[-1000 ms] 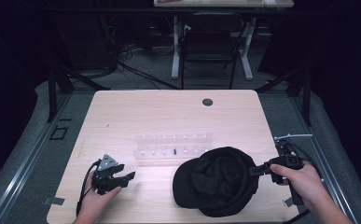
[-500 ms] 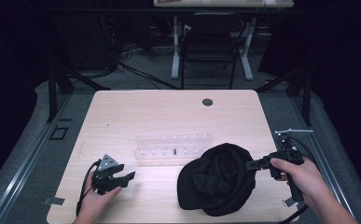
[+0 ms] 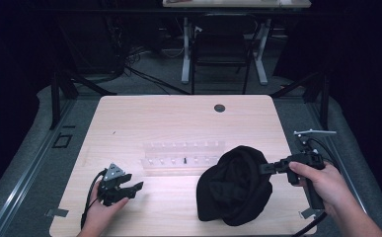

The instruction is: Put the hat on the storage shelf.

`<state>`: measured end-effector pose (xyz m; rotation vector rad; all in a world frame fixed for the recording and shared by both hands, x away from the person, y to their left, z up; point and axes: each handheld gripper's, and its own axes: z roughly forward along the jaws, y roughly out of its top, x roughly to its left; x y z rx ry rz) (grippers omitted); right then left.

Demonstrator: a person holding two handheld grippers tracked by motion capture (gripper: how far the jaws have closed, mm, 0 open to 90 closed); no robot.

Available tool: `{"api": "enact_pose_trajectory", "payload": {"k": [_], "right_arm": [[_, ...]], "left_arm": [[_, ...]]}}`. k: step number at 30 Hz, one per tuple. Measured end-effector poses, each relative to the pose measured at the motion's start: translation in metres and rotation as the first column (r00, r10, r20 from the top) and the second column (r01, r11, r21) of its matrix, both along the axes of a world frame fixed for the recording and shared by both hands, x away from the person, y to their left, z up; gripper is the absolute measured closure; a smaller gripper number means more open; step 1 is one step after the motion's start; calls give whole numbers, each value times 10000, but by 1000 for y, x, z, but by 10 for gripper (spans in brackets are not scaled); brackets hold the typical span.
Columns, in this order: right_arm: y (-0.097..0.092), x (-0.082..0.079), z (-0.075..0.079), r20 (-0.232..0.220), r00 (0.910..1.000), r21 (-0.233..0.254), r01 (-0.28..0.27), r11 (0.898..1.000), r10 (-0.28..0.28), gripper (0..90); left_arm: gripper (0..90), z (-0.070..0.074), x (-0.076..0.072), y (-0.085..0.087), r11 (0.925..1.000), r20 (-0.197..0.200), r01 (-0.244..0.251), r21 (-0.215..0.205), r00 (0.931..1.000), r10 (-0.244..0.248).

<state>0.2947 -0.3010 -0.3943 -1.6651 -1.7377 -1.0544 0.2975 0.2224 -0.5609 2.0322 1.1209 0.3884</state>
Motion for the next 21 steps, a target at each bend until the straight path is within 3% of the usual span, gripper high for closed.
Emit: {"api": "enact_pose_trajectory", "payload": {"k": [21], "right_arm": [[-4, 2, 43, 844, 9958, 14, 348, 9994, -348, 881]], "left_arm": [[401, -1, 0, 0, 9999, 8, -35, -97, 10000, 35]]}}
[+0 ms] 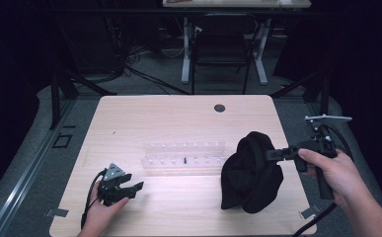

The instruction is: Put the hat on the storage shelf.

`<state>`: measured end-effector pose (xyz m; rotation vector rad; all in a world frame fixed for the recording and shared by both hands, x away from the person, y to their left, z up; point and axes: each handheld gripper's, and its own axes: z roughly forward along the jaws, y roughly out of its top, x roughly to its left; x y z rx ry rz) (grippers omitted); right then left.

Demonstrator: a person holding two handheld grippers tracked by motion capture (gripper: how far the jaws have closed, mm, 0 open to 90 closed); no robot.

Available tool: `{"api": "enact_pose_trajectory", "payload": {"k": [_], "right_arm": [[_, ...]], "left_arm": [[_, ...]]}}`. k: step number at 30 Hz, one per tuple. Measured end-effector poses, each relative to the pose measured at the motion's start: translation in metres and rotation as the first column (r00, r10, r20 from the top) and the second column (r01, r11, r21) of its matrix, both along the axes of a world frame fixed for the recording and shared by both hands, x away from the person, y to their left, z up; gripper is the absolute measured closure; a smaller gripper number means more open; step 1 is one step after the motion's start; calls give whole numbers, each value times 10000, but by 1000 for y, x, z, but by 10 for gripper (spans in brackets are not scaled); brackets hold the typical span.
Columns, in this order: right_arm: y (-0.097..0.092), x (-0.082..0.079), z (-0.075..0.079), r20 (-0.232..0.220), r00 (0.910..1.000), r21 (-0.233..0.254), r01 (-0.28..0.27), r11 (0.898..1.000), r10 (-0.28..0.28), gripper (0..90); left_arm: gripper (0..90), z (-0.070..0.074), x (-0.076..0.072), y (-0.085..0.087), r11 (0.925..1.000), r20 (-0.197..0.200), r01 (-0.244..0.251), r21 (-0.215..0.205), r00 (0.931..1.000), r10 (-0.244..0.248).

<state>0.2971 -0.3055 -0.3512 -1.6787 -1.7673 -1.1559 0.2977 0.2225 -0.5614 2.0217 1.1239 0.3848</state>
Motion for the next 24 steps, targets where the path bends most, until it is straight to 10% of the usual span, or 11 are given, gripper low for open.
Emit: {"api": "enact_pose_trajectory", "payload": {"k": [24], "right_arm": [[13, 21, 39, 920, 9958, 807, -44, 9967, -30, 881]], "left_arm": [[398, 0, 1, 0, 10000, 36, -22, -4, 10000, 22]]}}
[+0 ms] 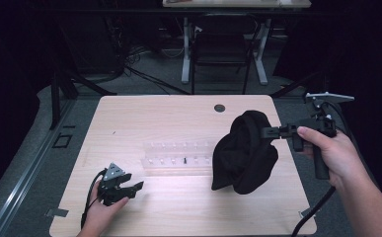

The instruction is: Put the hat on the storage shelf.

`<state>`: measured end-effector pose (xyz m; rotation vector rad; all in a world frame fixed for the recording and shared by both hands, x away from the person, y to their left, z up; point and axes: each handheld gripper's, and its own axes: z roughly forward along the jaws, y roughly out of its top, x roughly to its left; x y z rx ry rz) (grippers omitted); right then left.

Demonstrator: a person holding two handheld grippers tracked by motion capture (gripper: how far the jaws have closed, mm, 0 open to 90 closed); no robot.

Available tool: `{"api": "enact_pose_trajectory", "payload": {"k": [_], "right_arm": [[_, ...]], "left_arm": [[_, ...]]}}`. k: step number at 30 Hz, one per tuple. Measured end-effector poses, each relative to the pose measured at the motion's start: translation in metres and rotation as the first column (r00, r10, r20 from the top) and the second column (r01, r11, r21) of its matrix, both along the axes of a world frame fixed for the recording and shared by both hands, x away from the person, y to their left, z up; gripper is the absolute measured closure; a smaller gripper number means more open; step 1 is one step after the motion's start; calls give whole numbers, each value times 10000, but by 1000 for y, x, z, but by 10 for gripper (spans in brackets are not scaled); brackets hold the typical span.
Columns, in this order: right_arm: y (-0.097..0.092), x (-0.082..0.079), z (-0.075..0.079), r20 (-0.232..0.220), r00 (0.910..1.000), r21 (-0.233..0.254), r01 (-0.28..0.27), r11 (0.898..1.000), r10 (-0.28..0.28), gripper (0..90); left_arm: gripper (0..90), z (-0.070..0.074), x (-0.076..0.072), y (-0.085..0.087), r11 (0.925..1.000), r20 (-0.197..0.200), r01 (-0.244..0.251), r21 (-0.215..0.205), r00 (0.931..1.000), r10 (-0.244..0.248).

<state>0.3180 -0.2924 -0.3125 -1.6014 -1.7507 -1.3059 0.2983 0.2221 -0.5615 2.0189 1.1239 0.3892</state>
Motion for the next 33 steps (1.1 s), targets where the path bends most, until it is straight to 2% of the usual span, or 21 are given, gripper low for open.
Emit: {"api": "enact_pose_trajectory", "payload": {"k": [18, 33], "right_arm": [[18, 29, 14, 249, 9997, -29, 0, 10000, 1, 881], [31, 53, 15, 261, 9996, -93, 47, 9999, -45, 881]], "left_arm": [[394, 0, 1, 2, 10000, -100, -14, 27, 9999, 14], [394, 0, 2, 3, 10000, -59, -79, -18, 10000, 79]]}}
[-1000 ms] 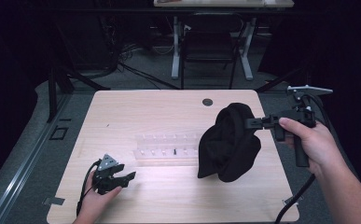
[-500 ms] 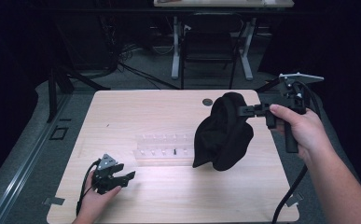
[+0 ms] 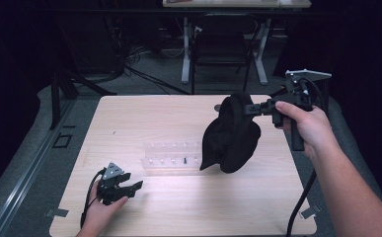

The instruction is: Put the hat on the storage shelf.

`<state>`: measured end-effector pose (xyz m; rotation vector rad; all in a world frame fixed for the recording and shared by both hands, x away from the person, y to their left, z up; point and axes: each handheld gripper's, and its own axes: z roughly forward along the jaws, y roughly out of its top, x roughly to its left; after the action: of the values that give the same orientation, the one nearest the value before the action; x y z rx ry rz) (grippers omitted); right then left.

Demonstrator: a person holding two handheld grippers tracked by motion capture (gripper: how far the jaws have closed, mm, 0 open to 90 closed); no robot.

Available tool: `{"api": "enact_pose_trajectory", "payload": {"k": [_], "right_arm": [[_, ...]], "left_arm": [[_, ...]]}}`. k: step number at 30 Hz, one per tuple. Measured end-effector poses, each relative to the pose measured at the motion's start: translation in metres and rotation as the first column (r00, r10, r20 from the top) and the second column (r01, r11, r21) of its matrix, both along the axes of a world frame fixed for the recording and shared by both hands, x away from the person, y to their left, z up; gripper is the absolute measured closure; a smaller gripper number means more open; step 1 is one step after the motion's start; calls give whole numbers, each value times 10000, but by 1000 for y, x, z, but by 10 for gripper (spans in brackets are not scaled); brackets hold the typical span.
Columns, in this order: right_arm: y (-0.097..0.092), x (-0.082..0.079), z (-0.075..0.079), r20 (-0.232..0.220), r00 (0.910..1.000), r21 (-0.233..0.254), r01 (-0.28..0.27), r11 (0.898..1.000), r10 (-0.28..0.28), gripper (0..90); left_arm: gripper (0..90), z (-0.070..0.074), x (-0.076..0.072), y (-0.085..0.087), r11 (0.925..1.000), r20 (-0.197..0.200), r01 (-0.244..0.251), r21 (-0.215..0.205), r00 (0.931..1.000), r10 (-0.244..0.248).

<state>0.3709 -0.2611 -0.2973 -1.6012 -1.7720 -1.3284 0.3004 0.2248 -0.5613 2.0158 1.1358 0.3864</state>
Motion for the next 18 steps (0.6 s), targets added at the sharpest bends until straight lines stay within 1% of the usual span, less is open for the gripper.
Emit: {"api": "enact_pose_trajectory", "payload": {"k": [3, 8, 13, 17, 18], "right_arm": [[2, 3, 1, -10, 10000, -19, 7, 10000, -7, 881], [9, 11, 2, 114, 9999, -41, -1, 10000, 2, 881], [14, 17, -1, 66, 10000, -55, 9, 10000, -9, 881], [20, 21, -1, 59, 10000, -52, -75, 10000, 75, 881], [24, 23, -1, 84, 9998, -94, -166, 9998, 167, 881]], "left_arm": [[393, 0, 0, 0, 10000, 7, 3, 8, 10000, -3], [394, 1, 0, 1, 10000, -21, 31, 27, 10000, -31], [393, 1, 0, 1, 9999, -92, 88, 62, 9999, -87], [394, 1, 1, 2, 9999, -97, 76, 71, 9999, -75], [394, 1, 1, 1, 10000, -100, 64, 55, 9999, -64]]}}
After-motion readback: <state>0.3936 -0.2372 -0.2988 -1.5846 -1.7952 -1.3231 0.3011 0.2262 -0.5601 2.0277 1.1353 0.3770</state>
